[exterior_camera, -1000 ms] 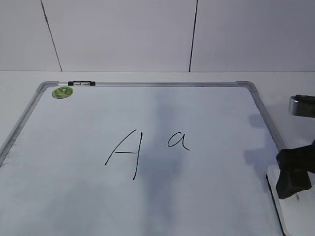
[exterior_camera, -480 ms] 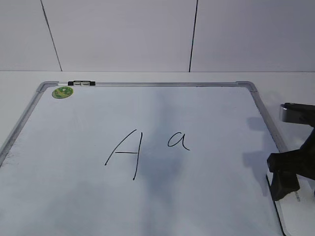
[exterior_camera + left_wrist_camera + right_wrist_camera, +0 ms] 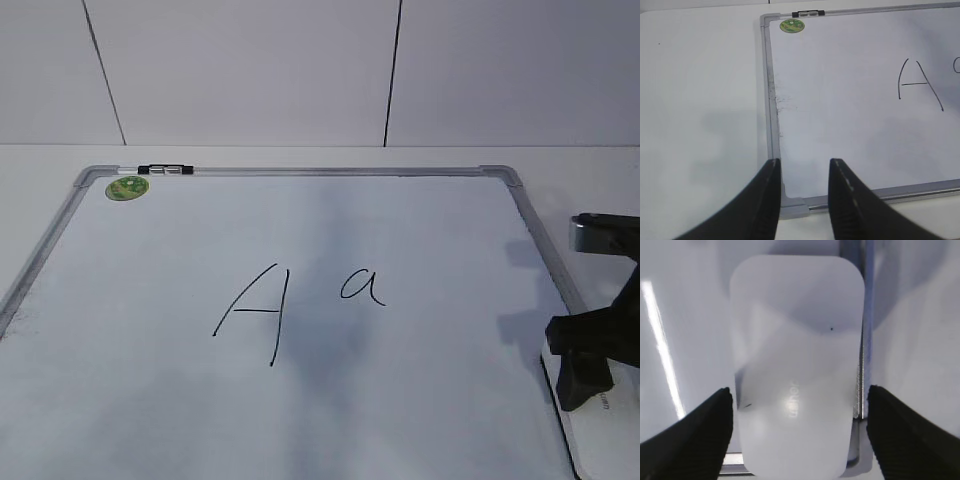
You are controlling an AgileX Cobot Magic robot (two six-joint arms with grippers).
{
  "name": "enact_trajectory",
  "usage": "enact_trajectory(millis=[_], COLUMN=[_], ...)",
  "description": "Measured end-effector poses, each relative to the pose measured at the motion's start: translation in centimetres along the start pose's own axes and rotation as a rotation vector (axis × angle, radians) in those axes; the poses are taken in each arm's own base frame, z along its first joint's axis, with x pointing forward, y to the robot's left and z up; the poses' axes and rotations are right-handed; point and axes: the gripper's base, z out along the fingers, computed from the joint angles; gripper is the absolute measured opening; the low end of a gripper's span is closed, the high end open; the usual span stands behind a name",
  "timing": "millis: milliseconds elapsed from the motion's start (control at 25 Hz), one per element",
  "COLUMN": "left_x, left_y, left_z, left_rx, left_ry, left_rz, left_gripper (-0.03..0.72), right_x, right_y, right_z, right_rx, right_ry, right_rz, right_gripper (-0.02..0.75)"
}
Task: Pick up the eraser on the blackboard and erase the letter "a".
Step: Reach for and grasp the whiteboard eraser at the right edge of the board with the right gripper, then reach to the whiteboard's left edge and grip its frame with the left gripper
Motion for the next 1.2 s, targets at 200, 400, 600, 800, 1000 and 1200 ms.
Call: enact_trajectory(millis=[200,400,600,800,1000,1200], left_x=[0.0,0.0,0.0,0.0,0.0,0.0], left_y=[0.0,0.0,0.0,0.0,0.0,0.0], left_z=[0.0,0.0,0.0,0.0,0.0,0.0], left_rx=[0.0,0.002,0.003,0.003,0.003,0.003], left_ry=[0.0,0.0,0.0,0.0,0.0,0.0], left_rz=[0.0,-0.001,-0.002,-0.002,-0.002,-0.002], left_gripper=[0.244,0.244,0.244,0.245,0.245,0.245], right_x=[-0.2,-0.4,-0.5,-0.6,-0.6,-0.7], right_y=[0.1,0.2,0.2,0.3,0.3,0.3], right_z=[0.6,0.6,1.2,1.5,1.5,1.4], right_rx=[0.003,-0.009,-0.005,-0.005,-0.006,-0.006], right_ry=[0.014,-0.003,0.02,0.028,0.025,0.024], right_rz=[0.004,0.01,0.011,0.012,0.012,0.012], right_gripper=[0.636,0.634,0.633,0.61,0.554,0.538])
